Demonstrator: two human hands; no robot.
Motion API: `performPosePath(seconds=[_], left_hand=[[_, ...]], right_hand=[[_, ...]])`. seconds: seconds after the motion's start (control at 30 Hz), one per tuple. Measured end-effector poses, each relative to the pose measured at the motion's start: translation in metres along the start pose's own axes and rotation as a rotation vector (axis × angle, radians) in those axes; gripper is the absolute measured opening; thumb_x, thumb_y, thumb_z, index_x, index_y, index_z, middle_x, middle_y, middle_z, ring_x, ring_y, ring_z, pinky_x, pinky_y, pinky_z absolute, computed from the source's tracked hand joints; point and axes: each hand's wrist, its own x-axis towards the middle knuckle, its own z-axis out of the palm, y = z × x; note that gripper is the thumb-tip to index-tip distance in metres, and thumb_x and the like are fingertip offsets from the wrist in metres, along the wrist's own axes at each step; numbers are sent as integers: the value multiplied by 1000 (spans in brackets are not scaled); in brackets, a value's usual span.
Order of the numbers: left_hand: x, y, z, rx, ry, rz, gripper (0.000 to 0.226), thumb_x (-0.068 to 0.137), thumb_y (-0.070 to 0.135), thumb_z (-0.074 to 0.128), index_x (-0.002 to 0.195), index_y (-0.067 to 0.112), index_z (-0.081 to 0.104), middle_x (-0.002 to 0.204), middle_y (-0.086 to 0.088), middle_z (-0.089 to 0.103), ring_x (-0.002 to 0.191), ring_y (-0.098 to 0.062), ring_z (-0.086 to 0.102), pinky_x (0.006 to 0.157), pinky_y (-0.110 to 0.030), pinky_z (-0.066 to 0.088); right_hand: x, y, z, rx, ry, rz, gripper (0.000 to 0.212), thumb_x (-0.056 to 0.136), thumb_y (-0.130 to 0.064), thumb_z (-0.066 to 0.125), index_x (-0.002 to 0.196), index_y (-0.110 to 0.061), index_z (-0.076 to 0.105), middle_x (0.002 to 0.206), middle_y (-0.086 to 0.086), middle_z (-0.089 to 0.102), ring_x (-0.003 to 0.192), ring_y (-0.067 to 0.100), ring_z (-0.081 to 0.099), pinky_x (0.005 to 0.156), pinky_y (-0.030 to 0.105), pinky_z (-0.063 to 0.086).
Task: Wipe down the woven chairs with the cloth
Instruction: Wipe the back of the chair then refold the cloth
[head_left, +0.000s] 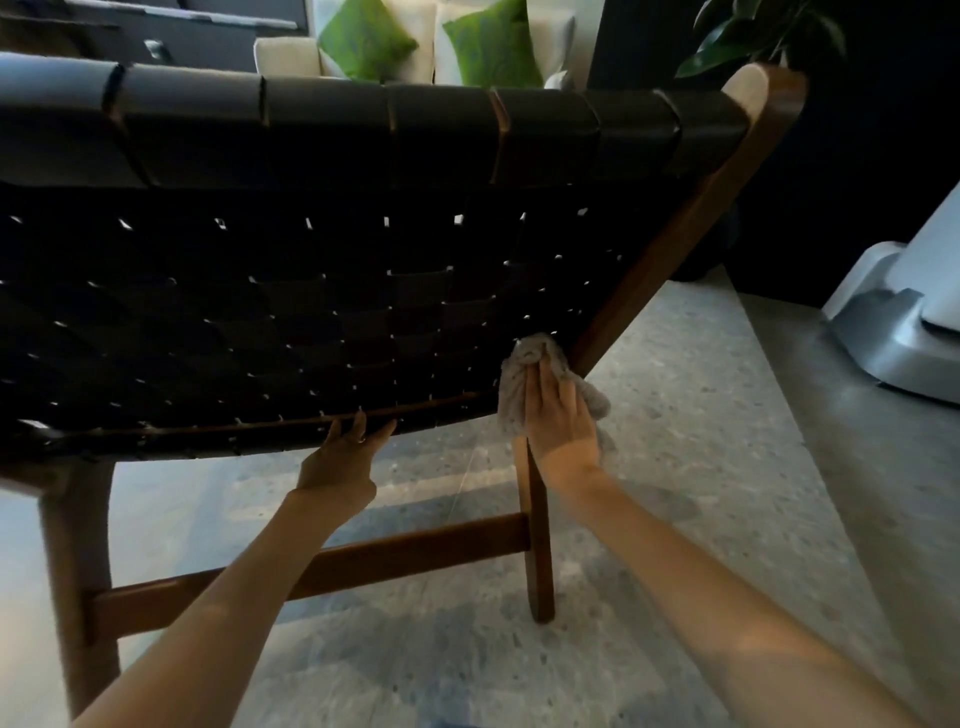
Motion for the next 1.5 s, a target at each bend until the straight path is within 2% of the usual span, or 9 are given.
performPosePath(seconds=[0.27,0.5,0.67,0.8,0.97,1.13,1.27,1.37,1.5], left_hand=[[-1,-1,4,8,31,-8,86,89,-1,44,149,34,-7,159,2,-10,146,-27,-1,97,-31,47],[-2,-8,12,-21,43,8,89,87,-2,47,150,33,-5,158,6,-12,146,-21,-6,99,-31,46],[-13,-23,10,-101,-80,36,89,90,-3,44,148,29,-15,156,6,-20,145,-16,-13,118,-43,7],[-36,-20,0,-298,-64,9,77,98,7,42,149,29,-12,159,2,-3,143,-21,23,113,-39,29],[-74,4,-24,-1159,-16,-15,80,87,21,65,149,32,15,142,4,43,123,-19,49,93,-28,44],[-112,4,-30,-1136,74,241,76,75,16,76,135,38,35,122,16,50,110,-2,53,76,-10,50],[-134,-10,-25,-1107,64,332,79,65,31,79,130,46,37,120,24,53,108,6,54,79,-11,49],[-138,-21,-19,-1035,120,336,59,80,23,73,127,41,43,116,23,56,105,6,55,80,-11,49],[-133,-36,-15,-948,150,306,20,92,18,58,109,30,57,98,19,61,87,14,57,71,-6,46]], right_hand=[[15,-42,32,474,-139,120,71,98,-14,44,151,-1,-2,160,16,0,146,32,4,119,37,0],[17,-58,24,656,-145,70,66,98,-17,45,153,-10,9,160,8,10,146,30,7,118,33,5],[20,-66,0,733,-292,-136,62,100,-17,38,153,-15,7,161,5,6,146,31,5,117,35,2],[6,-43,-21,884,-323,-184,60,99,-14,41,153,-20,14,160,6,15,144,30,16,118,32,11],[-47,-37,-53,985,-113,-331,62,90,-4,56,144,-25,35,141,2,46,127,17,40,103,24,38],[-92,-48,-76,1015,-55,-343,51,87,-23,65,125,-36,33,123,-11,52,99,-6,48,62,6,40],[-112,-60,-86,1099,-35,-342,38,88,-36,65,119,-36,42,120,-20,47,102,-22,41,78,1,38],[-115,-67,-93,1168,-166,-358,35,94,-27,58,127,-35,50,121,-23,51,109,-18,44,89,2,35],[-105,-75,-101,1193,-253,-364,28,97,-11,47,113,-30,60,96,-21,61,84,-14,56,72,4,42]])
